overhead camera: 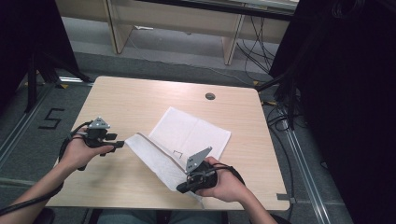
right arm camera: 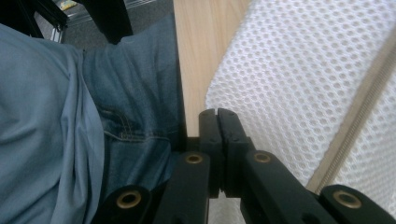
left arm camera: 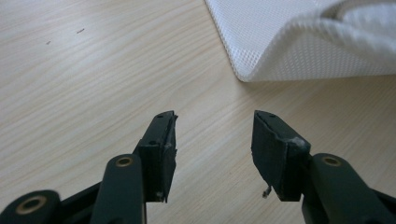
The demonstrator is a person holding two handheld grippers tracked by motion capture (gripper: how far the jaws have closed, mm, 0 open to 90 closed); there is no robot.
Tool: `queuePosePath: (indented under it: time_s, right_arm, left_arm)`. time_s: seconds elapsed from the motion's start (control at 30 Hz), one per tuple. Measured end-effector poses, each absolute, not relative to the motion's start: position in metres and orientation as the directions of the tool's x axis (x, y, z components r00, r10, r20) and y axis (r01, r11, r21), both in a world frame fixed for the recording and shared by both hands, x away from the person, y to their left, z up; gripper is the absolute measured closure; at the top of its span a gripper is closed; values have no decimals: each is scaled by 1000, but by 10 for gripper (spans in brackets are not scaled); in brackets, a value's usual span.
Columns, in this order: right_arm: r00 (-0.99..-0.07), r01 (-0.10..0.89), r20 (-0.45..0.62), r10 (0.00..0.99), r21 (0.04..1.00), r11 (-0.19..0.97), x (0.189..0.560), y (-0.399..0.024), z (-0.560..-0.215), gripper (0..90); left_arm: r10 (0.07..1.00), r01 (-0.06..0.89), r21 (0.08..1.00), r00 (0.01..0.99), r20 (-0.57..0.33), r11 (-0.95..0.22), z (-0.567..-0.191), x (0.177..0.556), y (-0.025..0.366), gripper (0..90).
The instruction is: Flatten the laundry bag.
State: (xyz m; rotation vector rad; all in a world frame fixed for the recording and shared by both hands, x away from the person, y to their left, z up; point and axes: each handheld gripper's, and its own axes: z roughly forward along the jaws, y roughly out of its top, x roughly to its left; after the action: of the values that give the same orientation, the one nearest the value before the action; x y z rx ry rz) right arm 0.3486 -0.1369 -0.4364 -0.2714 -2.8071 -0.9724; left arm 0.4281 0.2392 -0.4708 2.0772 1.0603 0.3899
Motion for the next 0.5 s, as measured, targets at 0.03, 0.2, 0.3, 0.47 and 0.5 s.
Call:
queuePosePath:
  time_s: [0.03, 0.2, 0.3, 0.47, 0.5]
  right_arm:
    - [-969, 234, 209, 133, 592, 772, 348, -139, -437, 900]
    - [-960, 272, 219, 176, 576, 771, 351, -147, -440, 900]
    - [-966, 253, 195, 169, 580, 774, 354, -148, -441, 900]
    - [-972, 235, 155, 178, 572, 786, 361, -152, -444, 900]
    - [-961, 274, 182, 206, 561, 781, 360, -152, -444, 899]
  left_arm:
    - [788, 564, 733, 612, -63, -379, -470, 428, 241, 496]
    - [803, 572, 727, 594, -47, -380, -471, 431, 248, 493]
    - [808, 572, 733, 587, -52, -368, -472, 432, 247, 494]
    - [787, 554, 746, 613, -65, -370, -473, 428, 237, 488]
    - [778, 542, 754, 625, -66, -371, -473, 427, 232, 486]
